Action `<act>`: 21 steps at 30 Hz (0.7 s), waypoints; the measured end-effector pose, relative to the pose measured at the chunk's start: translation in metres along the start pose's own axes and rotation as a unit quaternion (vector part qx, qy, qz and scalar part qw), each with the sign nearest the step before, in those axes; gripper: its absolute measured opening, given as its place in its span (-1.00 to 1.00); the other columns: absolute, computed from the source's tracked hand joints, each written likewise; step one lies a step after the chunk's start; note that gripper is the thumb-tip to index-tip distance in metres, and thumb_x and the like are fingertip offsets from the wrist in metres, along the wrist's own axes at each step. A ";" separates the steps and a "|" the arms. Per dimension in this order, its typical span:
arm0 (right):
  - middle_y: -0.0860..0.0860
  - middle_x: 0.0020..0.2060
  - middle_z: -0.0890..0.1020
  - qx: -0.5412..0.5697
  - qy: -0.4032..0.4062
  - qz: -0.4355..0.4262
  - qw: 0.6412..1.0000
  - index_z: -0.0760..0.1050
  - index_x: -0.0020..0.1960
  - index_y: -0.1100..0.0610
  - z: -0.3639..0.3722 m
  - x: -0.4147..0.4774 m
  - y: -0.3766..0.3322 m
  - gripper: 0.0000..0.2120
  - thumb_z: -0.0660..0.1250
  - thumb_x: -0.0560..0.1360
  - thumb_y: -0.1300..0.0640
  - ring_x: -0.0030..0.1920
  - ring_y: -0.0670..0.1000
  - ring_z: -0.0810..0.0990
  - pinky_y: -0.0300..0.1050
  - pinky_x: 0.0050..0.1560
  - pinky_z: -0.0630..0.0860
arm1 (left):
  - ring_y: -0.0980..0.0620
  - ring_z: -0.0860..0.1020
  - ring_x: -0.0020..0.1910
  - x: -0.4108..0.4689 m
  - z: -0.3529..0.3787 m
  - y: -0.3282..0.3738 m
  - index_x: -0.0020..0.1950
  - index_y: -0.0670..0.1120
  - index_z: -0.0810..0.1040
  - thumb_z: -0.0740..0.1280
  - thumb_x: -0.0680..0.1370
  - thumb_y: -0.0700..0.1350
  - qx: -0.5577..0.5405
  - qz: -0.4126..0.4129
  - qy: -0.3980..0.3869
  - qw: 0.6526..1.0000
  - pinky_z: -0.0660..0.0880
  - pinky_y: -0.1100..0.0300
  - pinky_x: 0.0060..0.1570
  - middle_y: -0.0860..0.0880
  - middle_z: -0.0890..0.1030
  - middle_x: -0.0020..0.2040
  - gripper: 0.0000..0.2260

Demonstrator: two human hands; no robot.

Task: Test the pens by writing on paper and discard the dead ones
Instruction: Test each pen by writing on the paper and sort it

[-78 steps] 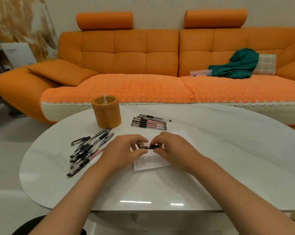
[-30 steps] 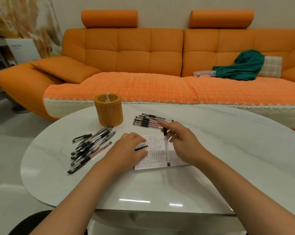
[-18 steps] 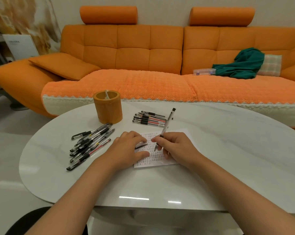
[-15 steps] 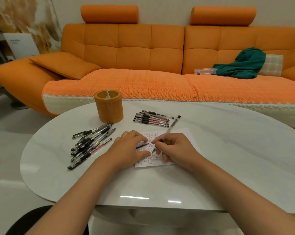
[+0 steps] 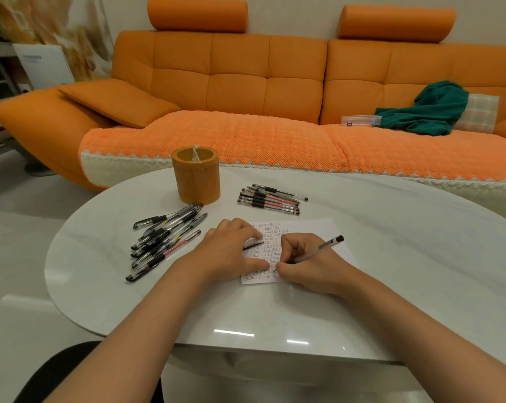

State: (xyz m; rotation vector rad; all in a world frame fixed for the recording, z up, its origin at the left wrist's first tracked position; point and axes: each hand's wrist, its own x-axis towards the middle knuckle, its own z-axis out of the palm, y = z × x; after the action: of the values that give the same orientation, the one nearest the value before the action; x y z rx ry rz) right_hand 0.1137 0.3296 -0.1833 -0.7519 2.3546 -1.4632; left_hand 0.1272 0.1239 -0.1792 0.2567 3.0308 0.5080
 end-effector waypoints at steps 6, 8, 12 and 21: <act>0.20 -0.41 0.55 -0.006 -0.006 -0.013 1.000 0.45 -0.27 0.28 0.001 0.000 0.001 -0.85 0.40 0.42 0.35 -0.42 0.02 0.45 -0.16 -0.43 0.37 | 0.05 0.19 0.44 0.001 -0.001 0.001 0.44 0.21 0.34 0.39 0.44 0.33 -0.002 -0.009 -0.003 1.000 0.21 0.02 0.38 0.11 0.29 0.46 -0.38; 0.15 -0.43 0.54 -0.013 -0.006 -0.013 1.000 0.46 -0.27 0.29 0.001 -0.001 0.001 -0.85 0.41 0.42 0.35 -0.42 -0.01 0.45 -0.19 -0.43 0.37 | 0.04 0.19 0.44 0.001 -0.001 0.002 0.44 0.21 0.35 0.40 0.43 0.33 -0.002 -0.012 -0.004 1.000 0.22 0.02 0.38 0.10 0.28 0.46 -0.38; 0.01 -0.48 0.53 -0.028 -0.003 -0.009 1.000 0.44 -0.28 0.29 0.004 -0.002 0.000 -0.83 0.41 0.41 0.34 -0.48 -0.06 0.43 -0.22 -0.44 0.38 | 0.03 0.19 0.44 0.000 -0.002 0.004 0.44 0.20 0.36 0.42 0.42 0.33 -0.010 -0.018 -0.005 1.000 0.23 0.02 0.37 0.09 0.29 0.46 -0.37; 0.09 -0.47 0.52 -0.019 0.009 -0.005 1.000 0.42 -0.27 0.29 0.004 -0.005 -0.004 -0.83 0.39 0.42 0.35 -0.47 0.02 0.48 -0.19 -0.46 0.41 | 0.03 0.19 0.45 0.000 -0.004 0.006 0.45 0.19 0.34 0.42 0.43 0.31 -0.010 -0.024 -0.010 1.000 0.22 0.03 0.36 0.08 0.28 0.47 -0.36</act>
State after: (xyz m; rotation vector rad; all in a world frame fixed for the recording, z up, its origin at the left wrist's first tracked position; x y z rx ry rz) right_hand 0.1211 0.3284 -0.1822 -0.7631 2.4010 -1.4385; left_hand 0.1280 0.1281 -0.1740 0.1854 3.0018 0.5292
